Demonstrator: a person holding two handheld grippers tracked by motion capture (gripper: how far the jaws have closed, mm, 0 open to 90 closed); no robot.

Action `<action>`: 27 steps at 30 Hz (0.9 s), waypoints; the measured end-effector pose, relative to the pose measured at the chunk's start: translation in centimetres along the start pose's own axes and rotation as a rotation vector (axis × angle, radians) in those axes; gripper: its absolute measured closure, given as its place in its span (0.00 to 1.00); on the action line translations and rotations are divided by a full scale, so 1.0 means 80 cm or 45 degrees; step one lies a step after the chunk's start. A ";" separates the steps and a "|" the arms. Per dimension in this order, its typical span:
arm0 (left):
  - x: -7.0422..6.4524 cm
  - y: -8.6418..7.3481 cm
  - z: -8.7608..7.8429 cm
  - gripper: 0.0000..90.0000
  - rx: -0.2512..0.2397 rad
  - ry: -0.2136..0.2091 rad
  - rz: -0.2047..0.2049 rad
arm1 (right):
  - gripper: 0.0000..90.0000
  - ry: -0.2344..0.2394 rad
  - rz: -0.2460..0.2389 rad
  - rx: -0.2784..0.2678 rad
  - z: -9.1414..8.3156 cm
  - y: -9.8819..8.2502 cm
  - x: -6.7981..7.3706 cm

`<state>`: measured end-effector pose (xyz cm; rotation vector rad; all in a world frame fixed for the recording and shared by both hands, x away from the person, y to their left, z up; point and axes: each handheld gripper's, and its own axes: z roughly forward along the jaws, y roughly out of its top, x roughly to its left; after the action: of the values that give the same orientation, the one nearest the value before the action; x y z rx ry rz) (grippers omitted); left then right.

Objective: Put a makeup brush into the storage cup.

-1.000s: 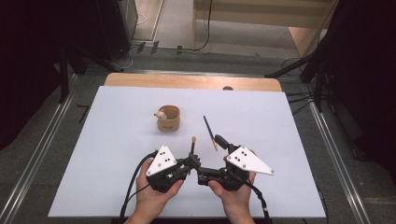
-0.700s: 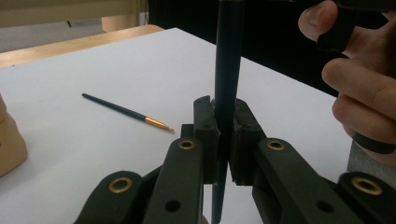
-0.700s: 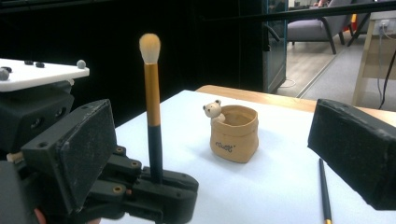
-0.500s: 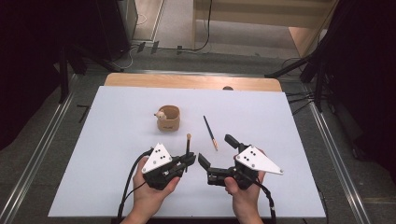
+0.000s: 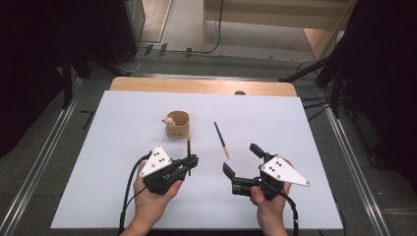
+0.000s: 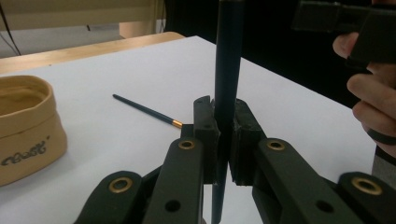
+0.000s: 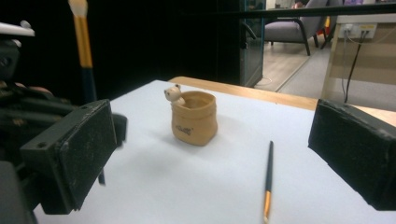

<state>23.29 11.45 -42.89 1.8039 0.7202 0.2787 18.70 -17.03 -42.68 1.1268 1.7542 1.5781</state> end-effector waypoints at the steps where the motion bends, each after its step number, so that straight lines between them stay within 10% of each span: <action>1: 0.002 0.001 -0.001 0.94 -0.004 0.007 -0.007 | 0.01 -0.010 -0.001 0.009 -0.001 -0.002 -0.002; 27: 0.043 0.005 -0.018 0.94 -0.064 0.133 -0.052 | 0.05 -0.191 -0.044 0.026 -0.058 -0.042 -0.090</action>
<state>25.42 14.55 -42.57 1.7346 0.8160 0.3631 17.81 -25.55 -46.14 1.1860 1.6858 1.4202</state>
